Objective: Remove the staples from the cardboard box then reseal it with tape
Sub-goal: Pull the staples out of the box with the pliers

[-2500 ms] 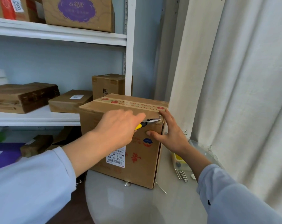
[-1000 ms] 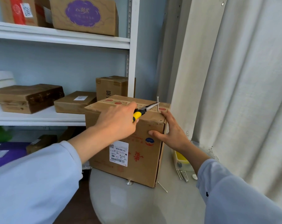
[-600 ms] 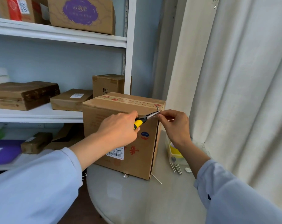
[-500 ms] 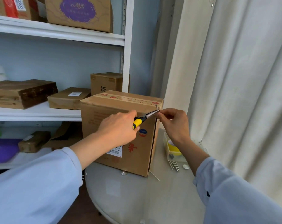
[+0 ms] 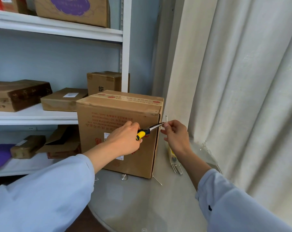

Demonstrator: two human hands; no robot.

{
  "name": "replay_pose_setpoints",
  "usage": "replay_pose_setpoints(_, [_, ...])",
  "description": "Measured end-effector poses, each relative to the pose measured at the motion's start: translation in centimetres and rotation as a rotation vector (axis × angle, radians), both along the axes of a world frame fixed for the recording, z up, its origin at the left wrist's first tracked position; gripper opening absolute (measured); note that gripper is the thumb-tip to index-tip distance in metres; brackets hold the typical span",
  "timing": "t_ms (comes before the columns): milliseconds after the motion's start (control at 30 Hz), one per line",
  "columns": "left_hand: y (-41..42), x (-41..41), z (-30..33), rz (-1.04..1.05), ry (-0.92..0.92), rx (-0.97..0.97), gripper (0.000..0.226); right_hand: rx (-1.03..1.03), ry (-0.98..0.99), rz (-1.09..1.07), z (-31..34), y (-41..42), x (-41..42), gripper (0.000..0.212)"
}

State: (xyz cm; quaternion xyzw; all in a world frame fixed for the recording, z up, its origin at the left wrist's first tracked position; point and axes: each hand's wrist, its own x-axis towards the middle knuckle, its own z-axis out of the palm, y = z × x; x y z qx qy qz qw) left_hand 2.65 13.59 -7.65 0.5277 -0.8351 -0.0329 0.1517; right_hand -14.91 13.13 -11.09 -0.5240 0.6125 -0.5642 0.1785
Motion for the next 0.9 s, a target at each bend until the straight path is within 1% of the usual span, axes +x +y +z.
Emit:
replay_pose_setpoints(100, [-1.1, -0.2, -0.1, 0.008, -0.019, -0.02, 0.037, 0.025, -0.023, 0.007, -0.4, -1.1, 0.1, 0.018])
replay_pose_setpoints(233, [-2.9, -0.9, -0.4, 0.009, -0.013, -0.009, 0.036, 0.071, -0.027, -0.035, -0.5, -2.5, -0.2, 0.022])
replay_pose_setpoints(333, [-3.9, -1.8, -1.1, 0.01, 0.044, 0.063, 0.037, 0.094, -0.004, -0.095, -0.7, -2.9, -0.7, 0.023])
replay_pose_setpoints(400, [-3.9, -2.3, -2.3, 0.023, 0.103, 0.145, 0.037, 0.127, 0.035, -0.118, -1.3, -2.9, -1.4, 0.019])
replay_pose_setpoints(467, [-3.3, -2.6, -3.8, 0.046, 0.181, 0.267, 0.039, 0.197, 0.057, -0.128, -2.4, -2.7, -2.3, 0.013])
replay_pose_setpoints(533, [-2.8, -3.0, -5.9, 0.073, 0.218, 0.38, 0.04, 0.291, 0.053, -0.119, -4.1, -2.5, -3.4, 0.014])
replay_pose_setpoints(667, [-1.9, -3.7, -9.3, 0.143, 0.2, 0.478, 0.04, 0.485, 0.108, -0.117, -7.6, -1.7, -5.2, 0.028])
replay_pose_setpoints(700, [-1.6, -4.1, -10.1, 0.152, 0.208, 0.517, 0.041, 0.556, 0.134, -0.116, -8.5, -1.3, -5.6, 0.029])
replay_pose_setpoints(800, [-0.7, -5.5, -11.8, 0.168, 0.203, 0.646, 0.042, 0.723, 0.142, -0.116, -11.4, -0.9, -6.2, 0.013])
replay_pose_setpoints(833, [-0.5, -6.0, -12.3, 0.174, 0.179, 0.673, 0.043, 0.753, 0.169, -0.127, -12.1, -0.8, -6.3, 0.011])
replay_pose_setpoints(900, [-0.1, -6.4, -12.8, 0.187, 0.115, 0.697, 0.046, 0.771, 0.256, -0.184, -12.9, -0.6, -6.3, 0.015])
